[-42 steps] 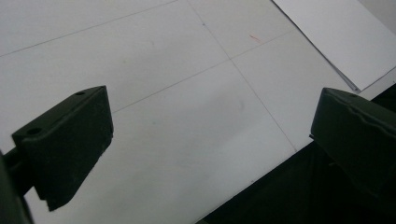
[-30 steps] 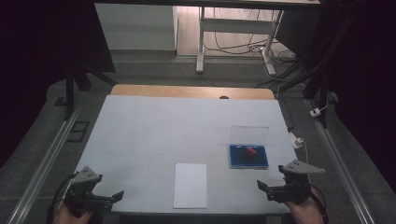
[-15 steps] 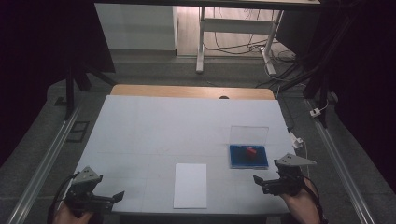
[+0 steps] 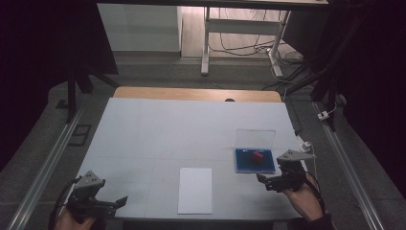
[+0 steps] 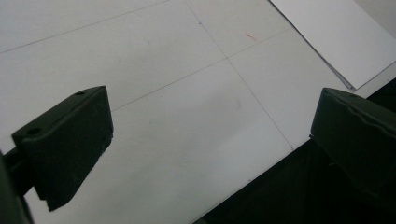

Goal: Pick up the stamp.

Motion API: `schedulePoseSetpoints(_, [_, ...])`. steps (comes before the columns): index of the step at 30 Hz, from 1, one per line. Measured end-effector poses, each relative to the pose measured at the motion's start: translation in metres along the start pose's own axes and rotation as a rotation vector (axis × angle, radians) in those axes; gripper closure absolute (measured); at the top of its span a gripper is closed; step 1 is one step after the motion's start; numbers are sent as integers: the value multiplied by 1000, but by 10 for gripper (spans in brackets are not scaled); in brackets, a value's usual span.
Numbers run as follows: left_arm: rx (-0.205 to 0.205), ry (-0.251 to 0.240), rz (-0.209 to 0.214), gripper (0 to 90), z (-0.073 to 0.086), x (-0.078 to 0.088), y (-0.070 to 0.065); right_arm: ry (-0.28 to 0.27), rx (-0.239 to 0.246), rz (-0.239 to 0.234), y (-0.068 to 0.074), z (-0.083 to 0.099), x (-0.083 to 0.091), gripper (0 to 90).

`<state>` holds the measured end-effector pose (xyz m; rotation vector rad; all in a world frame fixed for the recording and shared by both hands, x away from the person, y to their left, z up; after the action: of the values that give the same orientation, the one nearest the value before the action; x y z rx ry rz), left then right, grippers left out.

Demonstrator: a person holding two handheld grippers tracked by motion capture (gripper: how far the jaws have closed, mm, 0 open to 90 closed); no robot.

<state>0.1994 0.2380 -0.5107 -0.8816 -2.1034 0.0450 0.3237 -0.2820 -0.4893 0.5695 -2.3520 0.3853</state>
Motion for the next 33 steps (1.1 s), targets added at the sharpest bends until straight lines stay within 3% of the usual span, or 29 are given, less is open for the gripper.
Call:
schedulePoseSetpoints(6, [1, 1, 0, 0, 0, 0, 0, 4, -12, -1, -3, -5, -10, 0])
schedulePoseSetpoints(31, [3, 4, 1, 0, 0, -1, 0, 78, 86, -1, -14, -24, -56, 0])
schedulePoseSetpoints(33, [3, 4, 1, 0, 0, -1, 0, 74, 88, -12, -14, -26, -58, 53])
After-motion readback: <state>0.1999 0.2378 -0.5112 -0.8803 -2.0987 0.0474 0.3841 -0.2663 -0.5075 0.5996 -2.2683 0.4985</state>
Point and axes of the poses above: each handheld gripper's, and its own axes: x roughly backward along the jaws, z roughly out of its underside, y roughly to its left, the point moved 4 cm from there along -x, roughly forward along the jaws, and after that the axes turned 12 degrees about z, right-handed, at the moved point
